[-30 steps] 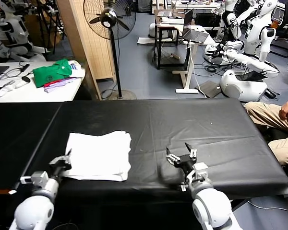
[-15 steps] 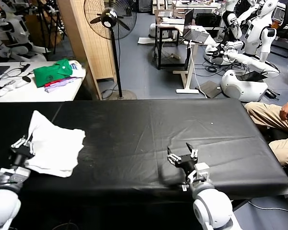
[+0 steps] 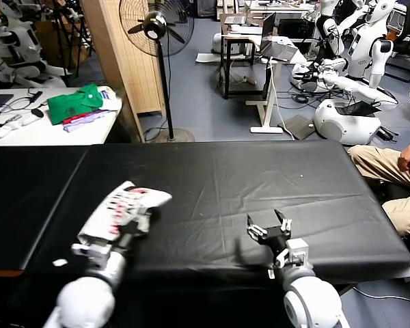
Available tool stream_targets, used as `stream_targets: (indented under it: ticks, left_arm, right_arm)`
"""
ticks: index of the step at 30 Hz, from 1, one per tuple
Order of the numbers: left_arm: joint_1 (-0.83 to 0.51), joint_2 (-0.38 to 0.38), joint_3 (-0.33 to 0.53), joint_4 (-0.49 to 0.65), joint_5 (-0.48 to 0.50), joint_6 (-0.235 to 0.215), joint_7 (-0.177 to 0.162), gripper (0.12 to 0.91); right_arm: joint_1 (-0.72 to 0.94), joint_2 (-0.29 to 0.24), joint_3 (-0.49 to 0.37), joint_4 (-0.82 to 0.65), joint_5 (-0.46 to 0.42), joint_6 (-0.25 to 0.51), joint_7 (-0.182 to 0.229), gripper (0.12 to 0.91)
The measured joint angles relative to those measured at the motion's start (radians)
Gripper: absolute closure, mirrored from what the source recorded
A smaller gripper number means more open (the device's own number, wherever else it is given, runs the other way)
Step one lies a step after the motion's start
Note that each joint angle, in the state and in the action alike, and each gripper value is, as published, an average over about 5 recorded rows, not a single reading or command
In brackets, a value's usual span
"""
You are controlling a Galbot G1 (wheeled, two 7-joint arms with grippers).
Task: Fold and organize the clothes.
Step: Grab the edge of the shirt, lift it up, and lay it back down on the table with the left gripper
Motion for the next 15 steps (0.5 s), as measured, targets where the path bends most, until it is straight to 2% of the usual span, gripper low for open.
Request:
stream_targets:
  ticks: [3, 6, 12, 15]
  left_arm:
    - [-0.004, -0.032, 0.080, -0.020, -0.027, 0.018, -0.014, 0.877]
    - [-0.007, -0.044, 0.127, -0.031, -0.009, 0.019, -0.009, 0.877]
    - [-0.004, -0.053, 0.158, -0.021, 0.001, 0.016, 0.025, 0.875]
    - [-0.006, -0.067, 0.171, -0.018, 0.001, -0.012, 0.052, 0.809]
  right_arm:
    - [0.008, -0.003, -0.007, -0.011, 0.000, 0.001, -0.005, 0.227]
    - [0.020, 0.001, -0.021, -0.023, 0.001, 0.000, -0.007, 0.227]
    - [0.020, -0.004, -0.045, -0.024, 0.043, -0.013, -0.021, 0.227]
    - [0.007, -0.018, -0.040, -0.010, 0.089, -0.030, -0.033, 0.227]
